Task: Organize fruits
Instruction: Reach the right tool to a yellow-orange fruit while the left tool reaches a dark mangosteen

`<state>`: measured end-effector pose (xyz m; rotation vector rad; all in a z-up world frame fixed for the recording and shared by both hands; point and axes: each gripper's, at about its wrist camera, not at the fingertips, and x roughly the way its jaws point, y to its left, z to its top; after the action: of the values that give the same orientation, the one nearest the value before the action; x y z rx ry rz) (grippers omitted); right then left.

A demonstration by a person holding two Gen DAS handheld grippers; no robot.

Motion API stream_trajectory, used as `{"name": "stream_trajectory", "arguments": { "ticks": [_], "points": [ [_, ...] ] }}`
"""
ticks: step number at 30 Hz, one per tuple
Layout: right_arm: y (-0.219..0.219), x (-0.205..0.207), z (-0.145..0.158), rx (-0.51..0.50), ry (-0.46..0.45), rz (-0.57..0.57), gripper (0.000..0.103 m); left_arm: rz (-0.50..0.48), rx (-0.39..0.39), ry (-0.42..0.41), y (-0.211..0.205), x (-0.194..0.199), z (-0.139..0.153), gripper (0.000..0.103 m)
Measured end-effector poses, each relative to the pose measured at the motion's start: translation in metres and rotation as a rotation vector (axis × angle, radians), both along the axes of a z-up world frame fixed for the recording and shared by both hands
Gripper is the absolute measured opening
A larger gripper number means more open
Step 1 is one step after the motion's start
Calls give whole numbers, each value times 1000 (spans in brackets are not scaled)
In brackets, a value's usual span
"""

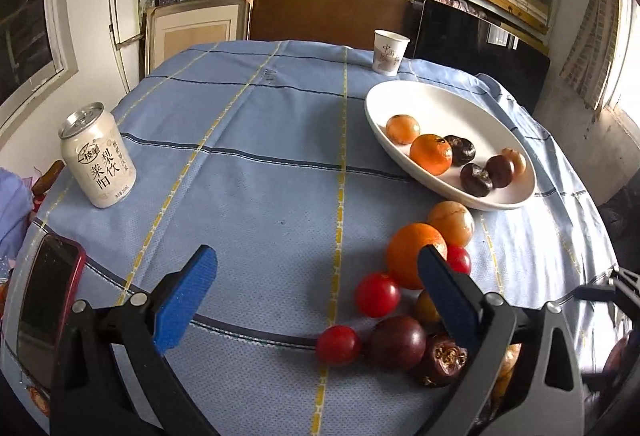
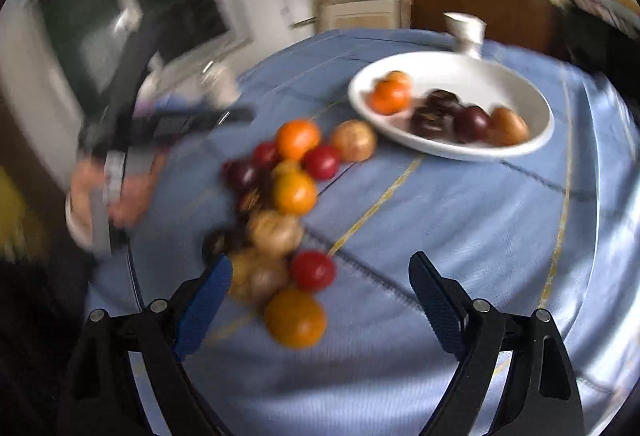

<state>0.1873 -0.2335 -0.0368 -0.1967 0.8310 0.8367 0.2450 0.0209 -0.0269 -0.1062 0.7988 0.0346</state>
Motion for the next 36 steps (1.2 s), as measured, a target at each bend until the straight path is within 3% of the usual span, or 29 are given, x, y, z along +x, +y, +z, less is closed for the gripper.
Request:
{"name": "stream_trajectory", "arguments": {
  "ticks": [6, 10, 15, 20, 28, 31, 36],
  "points": [
    [13, -25, -12, -123, -38, 111, 64, 22, -13, 23, 7, 4, -5, 98],
    [19, -29, -20, -183, -55, 114, 62, 33, -32, 33, 12, 5, -7, 98],
    [20, -29, -22, -186, -64, 109, 61, 35, -26, 34, 13, 4, -9, 98],
    [23, -26, -25, -198, -58, 109, 52, 25, -18, 36, 9, 3, -9, 98],
    [25, -25, -29, -218, -65, 109, 48, 32, -19, 38, 11, 1, -10, 98],
    [25, -24, -31, -223, -62, 111, 38, 34, -18, 38, 13, -1, -10, 98],
    [15, -18, -25, -172, -45, 85, 38, -5, -25, 32, 12, -8, -10, 98]
  ]
}}
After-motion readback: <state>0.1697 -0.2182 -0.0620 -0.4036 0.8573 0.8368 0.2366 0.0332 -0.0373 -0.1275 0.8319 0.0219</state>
